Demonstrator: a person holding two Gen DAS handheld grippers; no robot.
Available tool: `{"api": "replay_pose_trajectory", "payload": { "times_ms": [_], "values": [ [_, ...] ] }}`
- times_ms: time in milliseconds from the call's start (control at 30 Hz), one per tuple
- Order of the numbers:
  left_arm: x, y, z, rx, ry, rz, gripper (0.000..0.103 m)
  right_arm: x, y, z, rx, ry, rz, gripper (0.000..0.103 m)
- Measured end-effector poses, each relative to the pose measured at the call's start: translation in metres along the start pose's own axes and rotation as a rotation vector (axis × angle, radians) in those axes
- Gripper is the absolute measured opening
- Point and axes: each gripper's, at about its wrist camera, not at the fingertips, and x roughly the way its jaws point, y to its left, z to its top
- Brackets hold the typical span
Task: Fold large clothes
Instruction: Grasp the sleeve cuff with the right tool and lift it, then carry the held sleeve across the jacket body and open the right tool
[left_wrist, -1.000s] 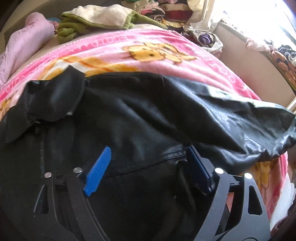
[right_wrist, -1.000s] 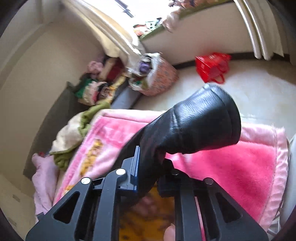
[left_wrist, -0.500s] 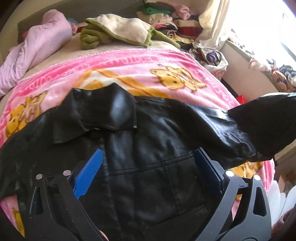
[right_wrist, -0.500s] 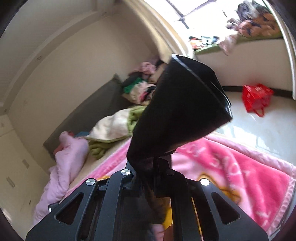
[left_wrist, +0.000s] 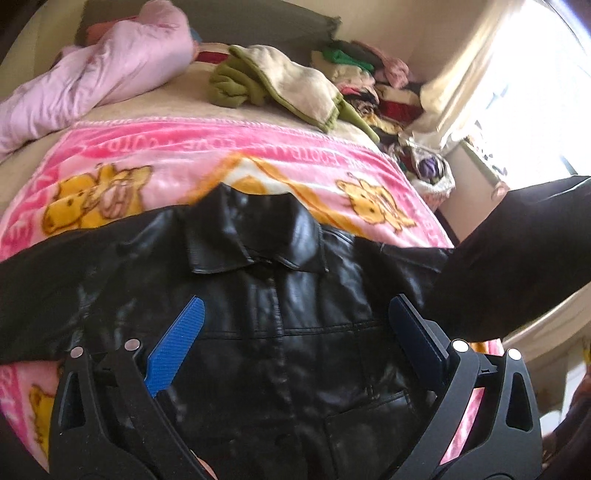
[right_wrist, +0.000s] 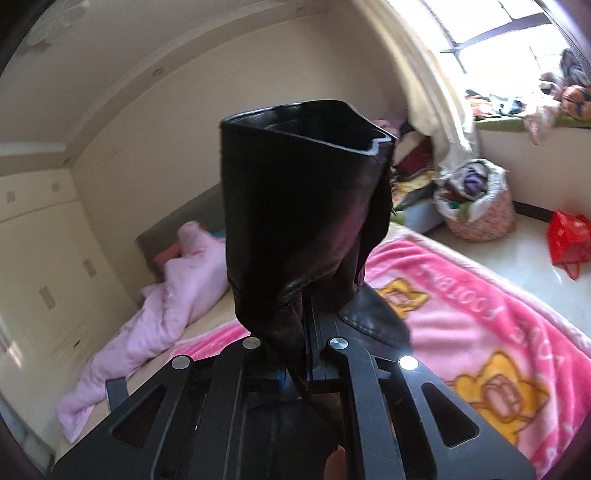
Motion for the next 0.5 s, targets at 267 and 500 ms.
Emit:
{"api": "replay_pose_trajectory", "payload": {
  "times_ms": [267,500],
  "values": [
    [-0.036,0.068,0.009,-0.167,-0.057,-0.040,0.094,0.039,0.089,-0.038,-0.111,0.078,0.135,0.006],
    [-0.059,0.116,0.007,-0.250,-0.101,-0.037,0.094,0.082,0.140,-0.088,-0.179,0.194,0.206,0.006]
  ]
}}
